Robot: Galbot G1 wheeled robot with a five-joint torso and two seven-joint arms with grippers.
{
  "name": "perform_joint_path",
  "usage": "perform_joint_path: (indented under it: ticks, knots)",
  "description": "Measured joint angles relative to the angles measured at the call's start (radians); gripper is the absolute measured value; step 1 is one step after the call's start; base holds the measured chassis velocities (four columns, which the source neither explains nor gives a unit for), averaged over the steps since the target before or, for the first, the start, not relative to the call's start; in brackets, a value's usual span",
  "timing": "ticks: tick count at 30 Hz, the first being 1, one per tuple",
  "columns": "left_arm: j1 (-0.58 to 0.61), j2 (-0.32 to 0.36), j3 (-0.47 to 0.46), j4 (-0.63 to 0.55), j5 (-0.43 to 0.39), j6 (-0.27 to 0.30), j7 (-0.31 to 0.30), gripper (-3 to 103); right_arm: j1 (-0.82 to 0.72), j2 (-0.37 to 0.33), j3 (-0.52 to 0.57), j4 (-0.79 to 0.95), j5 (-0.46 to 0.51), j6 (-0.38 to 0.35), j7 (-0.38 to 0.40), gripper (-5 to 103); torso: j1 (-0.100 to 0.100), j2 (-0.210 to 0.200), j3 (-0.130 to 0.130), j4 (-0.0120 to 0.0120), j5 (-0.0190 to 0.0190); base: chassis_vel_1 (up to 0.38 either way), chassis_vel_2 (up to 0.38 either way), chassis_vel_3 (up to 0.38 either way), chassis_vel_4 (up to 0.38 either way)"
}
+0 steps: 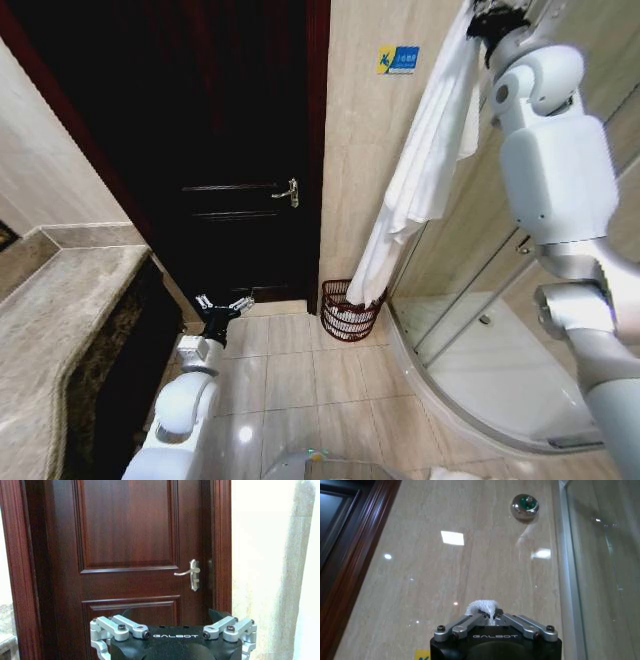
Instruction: Discard the used towel into the hamper.
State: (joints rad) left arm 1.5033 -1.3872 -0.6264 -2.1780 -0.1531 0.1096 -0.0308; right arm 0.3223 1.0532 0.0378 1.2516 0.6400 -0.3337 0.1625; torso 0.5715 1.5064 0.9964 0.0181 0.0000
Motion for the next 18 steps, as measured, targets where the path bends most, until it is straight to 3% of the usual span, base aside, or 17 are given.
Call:
perform_joint_path:
  ticks: [18]
  knots:
    - [0.000,0.000,0.000,0.000,0.000,0.000,0.000,100,-0.003,0.031,-0.018,-0.024,-0.008,0.006,0.003,2,0.000,0.000,0.000,0.0001,0.0000,0.000,0.000,0.000,0.000]
